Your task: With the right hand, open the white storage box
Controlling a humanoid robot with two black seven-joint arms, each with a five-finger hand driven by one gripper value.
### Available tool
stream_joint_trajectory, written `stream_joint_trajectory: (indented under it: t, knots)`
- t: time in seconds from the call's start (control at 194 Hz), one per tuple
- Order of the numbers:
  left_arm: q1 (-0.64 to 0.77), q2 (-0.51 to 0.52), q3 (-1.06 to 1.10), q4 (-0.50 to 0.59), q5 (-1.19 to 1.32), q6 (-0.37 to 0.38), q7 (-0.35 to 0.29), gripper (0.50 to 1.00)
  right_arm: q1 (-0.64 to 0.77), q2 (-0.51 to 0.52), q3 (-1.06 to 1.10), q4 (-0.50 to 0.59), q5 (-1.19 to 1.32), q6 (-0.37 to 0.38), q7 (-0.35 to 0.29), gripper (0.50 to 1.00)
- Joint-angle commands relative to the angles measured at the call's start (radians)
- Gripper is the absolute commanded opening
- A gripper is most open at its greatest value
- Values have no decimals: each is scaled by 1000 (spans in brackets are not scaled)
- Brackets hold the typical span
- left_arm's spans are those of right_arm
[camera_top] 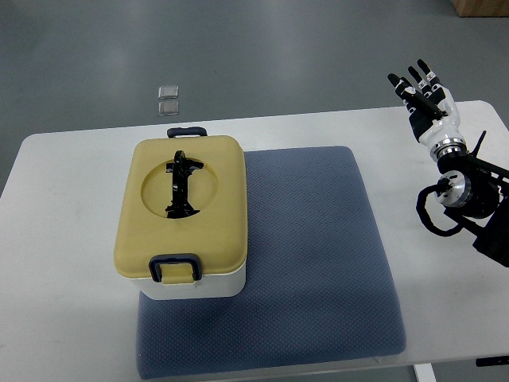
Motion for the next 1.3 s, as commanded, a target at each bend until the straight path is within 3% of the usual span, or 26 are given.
stream_joint_trajectory:
  t: [0.0,1.293]
  knots:
    - [0,0,0,0,0,0,0,1000,0,0,0,0,0,0,0,930]
    - [-2,0,-3,-2,0,0,0,1000,14,6,-9,-58,-40,11,0,930]
